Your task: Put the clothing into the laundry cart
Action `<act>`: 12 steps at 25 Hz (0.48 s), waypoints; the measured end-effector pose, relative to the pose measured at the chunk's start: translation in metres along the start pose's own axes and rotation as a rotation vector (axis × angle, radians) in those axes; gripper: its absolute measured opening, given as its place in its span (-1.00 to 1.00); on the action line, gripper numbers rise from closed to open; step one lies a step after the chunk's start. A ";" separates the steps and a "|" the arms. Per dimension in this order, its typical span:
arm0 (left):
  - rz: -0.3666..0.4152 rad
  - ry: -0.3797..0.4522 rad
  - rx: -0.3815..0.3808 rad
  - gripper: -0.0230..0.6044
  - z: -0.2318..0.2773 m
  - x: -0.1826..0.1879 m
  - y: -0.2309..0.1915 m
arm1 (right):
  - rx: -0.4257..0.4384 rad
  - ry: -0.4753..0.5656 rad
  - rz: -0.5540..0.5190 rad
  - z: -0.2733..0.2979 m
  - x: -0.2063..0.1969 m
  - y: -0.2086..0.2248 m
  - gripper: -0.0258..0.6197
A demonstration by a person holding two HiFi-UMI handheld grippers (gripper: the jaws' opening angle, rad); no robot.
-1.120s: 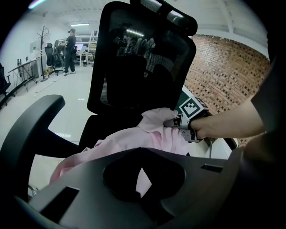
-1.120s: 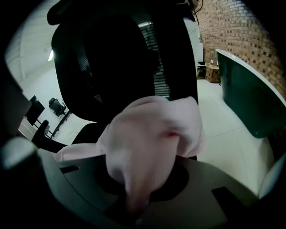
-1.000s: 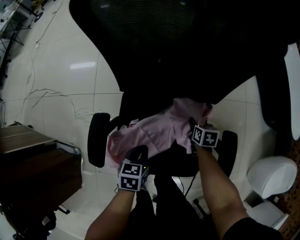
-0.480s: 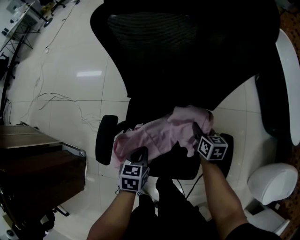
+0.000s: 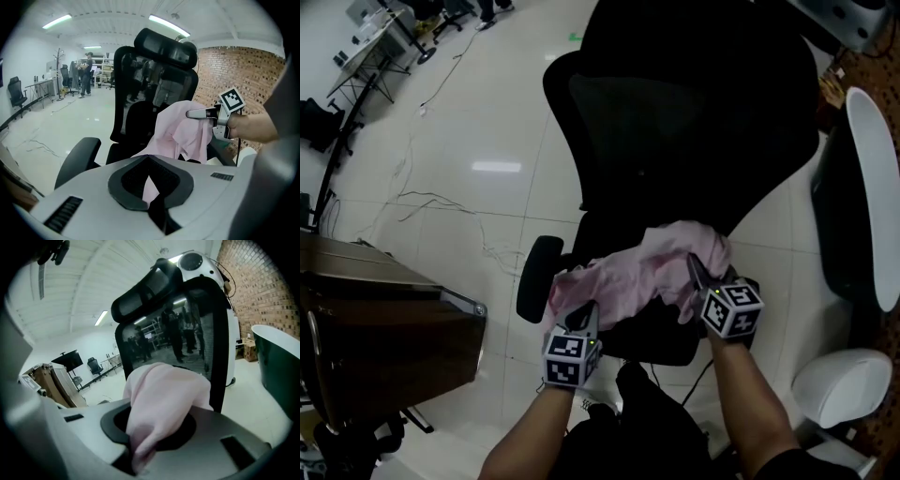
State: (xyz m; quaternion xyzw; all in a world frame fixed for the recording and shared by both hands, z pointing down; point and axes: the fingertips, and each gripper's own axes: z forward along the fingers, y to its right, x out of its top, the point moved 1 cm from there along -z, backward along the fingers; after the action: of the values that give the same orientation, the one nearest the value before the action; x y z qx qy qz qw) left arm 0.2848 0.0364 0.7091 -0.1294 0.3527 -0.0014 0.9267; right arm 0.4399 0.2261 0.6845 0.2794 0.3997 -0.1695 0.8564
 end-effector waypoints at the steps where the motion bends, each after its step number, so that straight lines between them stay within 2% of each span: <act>1: 0.000 0.009 0.004 -0.93 -0.006 0.003 -0.001 | 0.011 0.008 -0.008 -0.004 0.006 -0.007 -0.65; 12: 0.004 0.131 0.042 -0.93 -0.090 0.028 -0.004 | 0.175 0.121 -0.134 -0.070 0.084 -0.111 -0.65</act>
State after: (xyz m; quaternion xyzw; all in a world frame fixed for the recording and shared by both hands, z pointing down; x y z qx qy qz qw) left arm 0.2468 0.0082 0.6270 -0.1086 0.4128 -0.0154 0.9042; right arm 0.3936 0.1760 0.5440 0.3353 0.4522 -0.2432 0.7899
